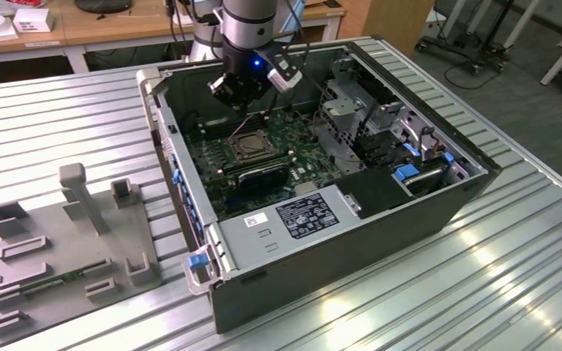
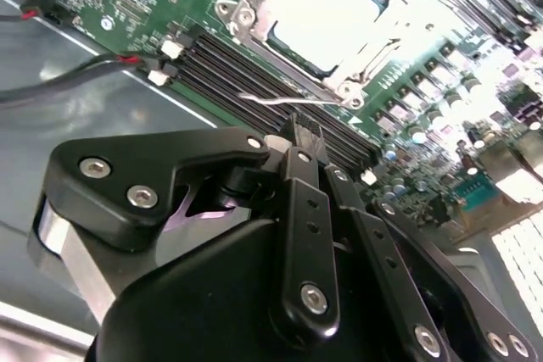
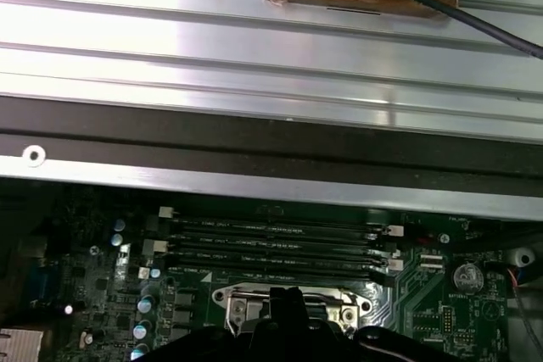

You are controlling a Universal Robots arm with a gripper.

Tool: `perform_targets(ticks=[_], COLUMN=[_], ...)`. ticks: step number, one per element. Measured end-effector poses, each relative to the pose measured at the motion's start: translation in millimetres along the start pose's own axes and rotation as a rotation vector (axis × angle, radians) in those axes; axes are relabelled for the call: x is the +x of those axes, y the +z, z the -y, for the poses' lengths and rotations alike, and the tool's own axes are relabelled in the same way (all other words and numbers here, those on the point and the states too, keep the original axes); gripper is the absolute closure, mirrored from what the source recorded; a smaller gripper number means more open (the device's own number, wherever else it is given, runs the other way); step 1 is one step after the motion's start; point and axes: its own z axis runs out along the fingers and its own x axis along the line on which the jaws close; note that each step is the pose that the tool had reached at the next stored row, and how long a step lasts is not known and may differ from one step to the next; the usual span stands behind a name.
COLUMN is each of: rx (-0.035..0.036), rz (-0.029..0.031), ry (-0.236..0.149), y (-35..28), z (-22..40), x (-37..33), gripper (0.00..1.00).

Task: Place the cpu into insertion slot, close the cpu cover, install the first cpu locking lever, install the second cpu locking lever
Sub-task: 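Install the first cpu locking lever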

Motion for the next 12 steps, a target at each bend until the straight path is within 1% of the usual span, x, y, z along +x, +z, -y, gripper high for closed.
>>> perform_targets(ticks=[3, 5, 10, 12], rx=[-0.0001, -0.0001, 0.0, -0.0003], rz=[0.0, 0.0001, 0.0, 0.0002], ry=[0.0, 0.0, 0.0, 0.0], y=[3.1, 5.4, 6.0, 7.2], z=[0.4, 0.2, 0.1, -0.1], x=[-3.2, -3.8, -3.8, -3.8], gripper=[0.9, 0.9, 0.9, 0.9])
